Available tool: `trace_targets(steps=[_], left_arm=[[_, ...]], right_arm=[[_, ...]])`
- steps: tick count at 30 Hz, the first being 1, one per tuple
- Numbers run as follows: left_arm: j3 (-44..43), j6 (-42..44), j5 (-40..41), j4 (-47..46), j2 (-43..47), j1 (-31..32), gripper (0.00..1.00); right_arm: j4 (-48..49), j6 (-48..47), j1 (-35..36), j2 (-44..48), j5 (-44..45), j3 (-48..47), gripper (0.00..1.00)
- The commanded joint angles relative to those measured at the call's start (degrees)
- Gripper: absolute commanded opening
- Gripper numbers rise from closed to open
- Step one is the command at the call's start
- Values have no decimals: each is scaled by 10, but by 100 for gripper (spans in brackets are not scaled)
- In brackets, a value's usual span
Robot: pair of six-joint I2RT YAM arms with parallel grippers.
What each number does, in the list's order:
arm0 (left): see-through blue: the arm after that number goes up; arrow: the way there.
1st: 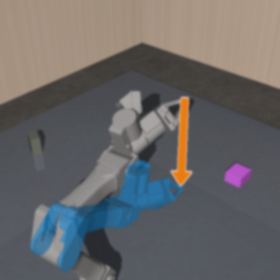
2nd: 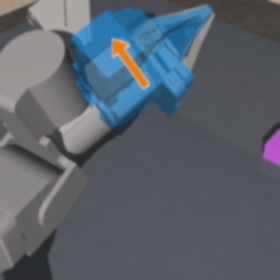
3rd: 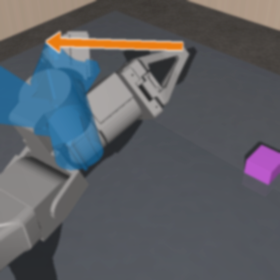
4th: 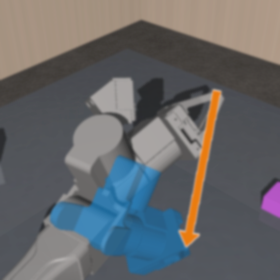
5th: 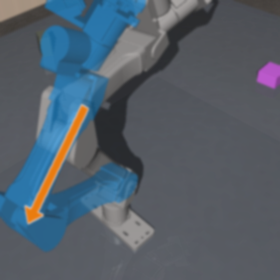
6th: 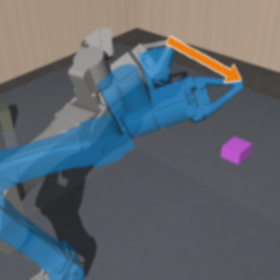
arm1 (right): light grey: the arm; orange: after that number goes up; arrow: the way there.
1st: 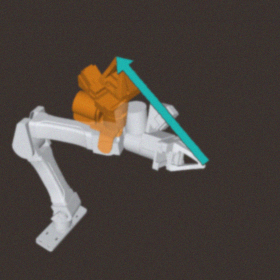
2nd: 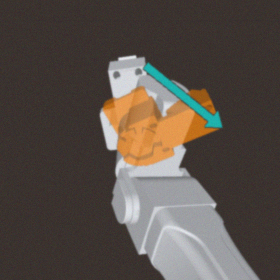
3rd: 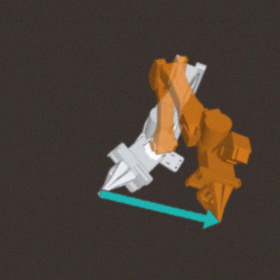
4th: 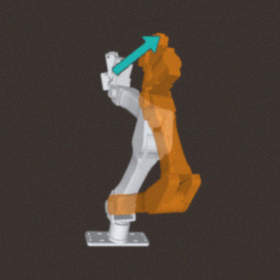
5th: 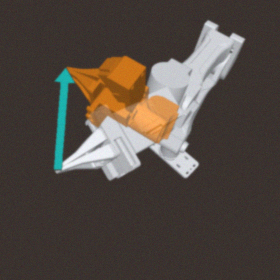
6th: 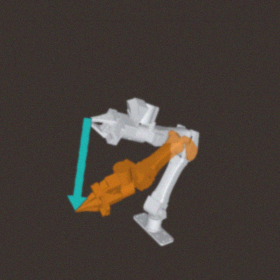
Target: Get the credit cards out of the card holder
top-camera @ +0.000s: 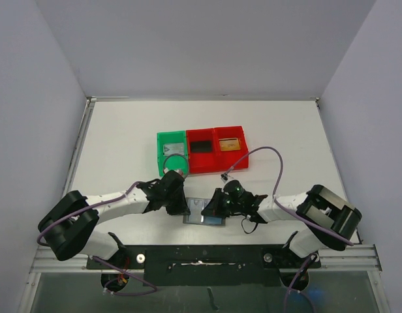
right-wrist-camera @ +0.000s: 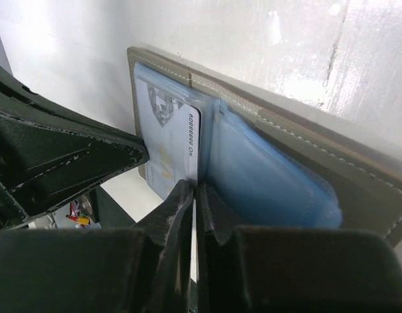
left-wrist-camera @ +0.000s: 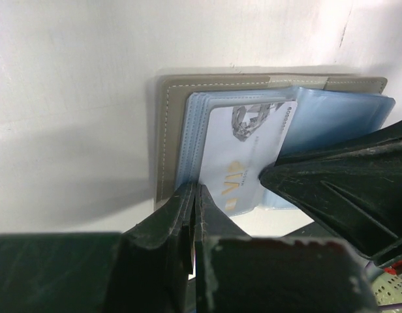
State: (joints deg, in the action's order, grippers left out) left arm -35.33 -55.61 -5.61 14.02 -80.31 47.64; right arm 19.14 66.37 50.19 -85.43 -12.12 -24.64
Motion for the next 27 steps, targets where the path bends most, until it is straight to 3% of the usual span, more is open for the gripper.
trace_targets(steps=[1,10,20,27], left_arm=[[13,-15,10,-26,-11,6,0],[7,-15,32,-5,0,4,0],[-3,-10,41,8,14,3,1],[-54,23,59,37,59,3,34]], right_arm=[[26,-10,-5,35,-26,3,0],[-40,-32,-43,101,-25,30,0],[-56,-50,-64,111,-40,44,0],[-35,-50,-66,82,-47,39,0]])
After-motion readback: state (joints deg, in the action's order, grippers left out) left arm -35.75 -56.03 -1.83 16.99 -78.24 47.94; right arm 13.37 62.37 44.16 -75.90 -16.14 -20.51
